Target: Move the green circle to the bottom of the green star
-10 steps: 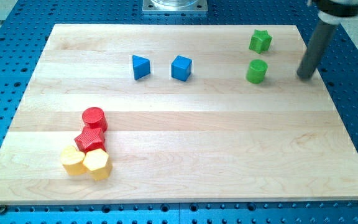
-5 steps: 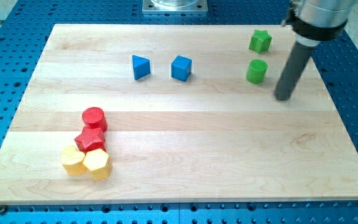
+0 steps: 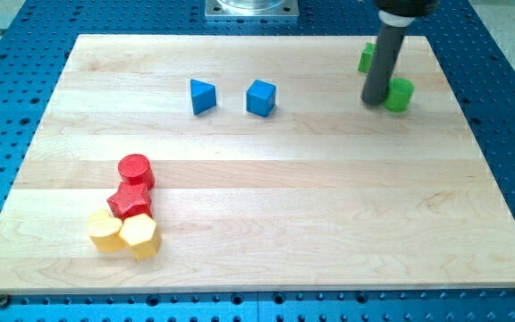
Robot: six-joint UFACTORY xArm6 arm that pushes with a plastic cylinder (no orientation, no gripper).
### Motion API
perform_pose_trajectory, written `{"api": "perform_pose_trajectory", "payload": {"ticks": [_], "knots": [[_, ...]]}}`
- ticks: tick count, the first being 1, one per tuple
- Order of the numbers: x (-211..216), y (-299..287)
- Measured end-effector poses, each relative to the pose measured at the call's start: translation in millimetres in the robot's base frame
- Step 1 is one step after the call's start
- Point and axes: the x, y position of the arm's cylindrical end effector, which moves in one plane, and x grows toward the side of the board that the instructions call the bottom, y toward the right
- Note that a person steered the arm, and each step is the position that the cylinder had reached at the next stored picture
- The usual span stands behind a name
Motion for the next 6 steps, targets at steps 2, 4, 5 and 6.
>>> {"api": "perform_pose_trajectory", "payload": {"ticks": [2,4,5,6], "knots": [[82,43],[-23,43],[-29,43],[19,43]]}}
